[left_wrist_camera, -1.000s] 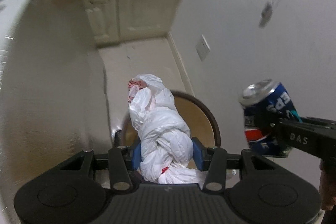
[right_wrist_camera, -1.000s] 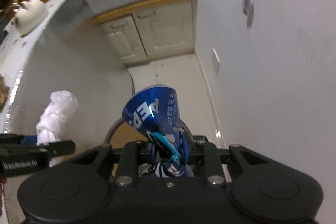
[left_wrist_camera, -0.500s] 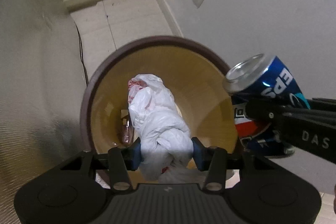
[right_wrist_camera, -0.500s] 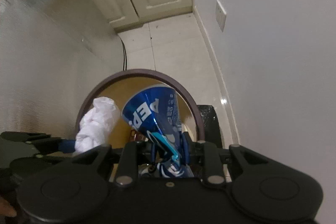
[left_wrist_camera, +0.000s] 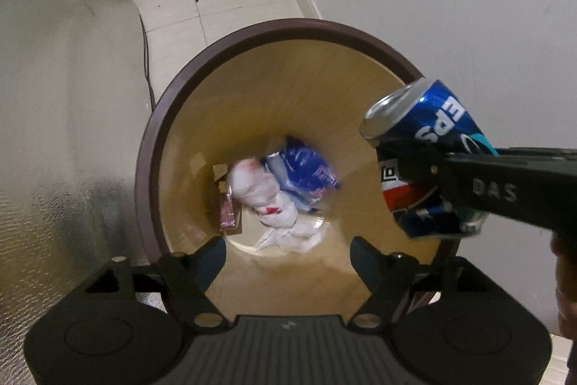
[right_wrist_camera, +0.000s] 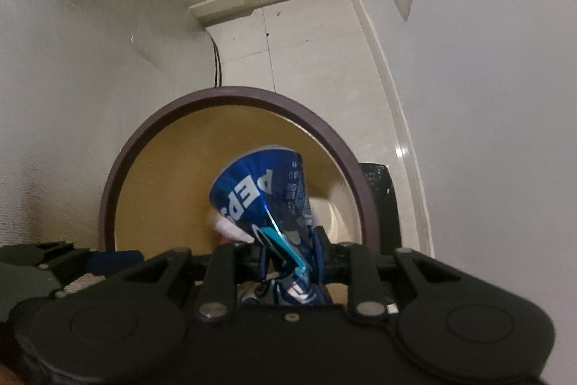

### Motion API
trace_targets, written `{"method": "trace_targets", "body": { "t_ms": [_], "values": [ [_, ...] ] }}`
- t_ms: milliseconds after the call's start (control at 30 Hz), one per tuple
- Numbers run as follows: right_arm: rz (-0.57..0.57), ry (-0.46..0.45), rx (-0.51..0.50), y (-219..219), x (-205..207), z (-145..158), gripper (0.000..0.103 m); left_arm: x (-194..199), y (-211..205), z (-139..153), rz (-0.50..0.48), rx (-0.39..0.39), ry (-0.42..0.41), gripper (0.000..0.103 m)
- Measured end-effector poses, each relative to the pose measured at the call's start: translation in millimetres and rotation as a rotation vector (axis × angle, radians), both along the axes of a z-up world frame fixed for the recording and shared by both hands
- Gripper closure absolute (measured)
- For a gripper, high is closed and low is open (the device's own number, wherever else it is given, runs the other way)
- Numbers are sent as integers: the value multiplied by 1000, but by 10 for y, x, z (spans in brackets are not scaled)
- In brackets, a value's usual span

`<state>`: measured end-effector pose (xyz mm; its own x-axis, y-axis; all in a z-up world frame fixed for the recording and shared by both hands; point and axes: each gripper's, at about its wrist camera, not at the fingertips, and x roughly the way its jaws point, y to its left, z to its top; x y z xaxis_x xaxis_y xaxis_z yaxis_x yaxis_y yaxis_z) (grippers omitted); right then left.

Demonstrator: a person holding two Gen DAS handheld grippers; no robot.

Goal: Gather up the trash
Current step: 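Open the left gripper to drop the tissue while the right opens to drop the can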

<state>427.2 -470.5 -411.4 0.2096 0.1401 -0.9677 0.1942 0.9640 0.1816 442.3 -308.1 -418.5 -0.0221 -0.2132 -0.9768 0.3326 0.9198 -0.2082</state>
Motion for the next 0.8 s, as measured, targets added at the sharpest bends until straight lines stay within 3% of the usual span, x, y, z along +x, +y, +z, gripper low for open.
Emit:
{"method": "trace_targets", "body": {
  "t_ms": [133,267,600,800],
  "values": [
    [8,27,-18,42,71,-120,76,-16,61,59,15,-11,5,23],
    [11,22,-47,79,91,-121,54,-49,86,111,18,-10,1,19],
    [68,17,-37,114,-28,81,51,-63,142,273,32,-3,-12,11],
    [78,2,-27,82,-140,275,41,-84,208,463,53,3,-34,4]
  ]
}}
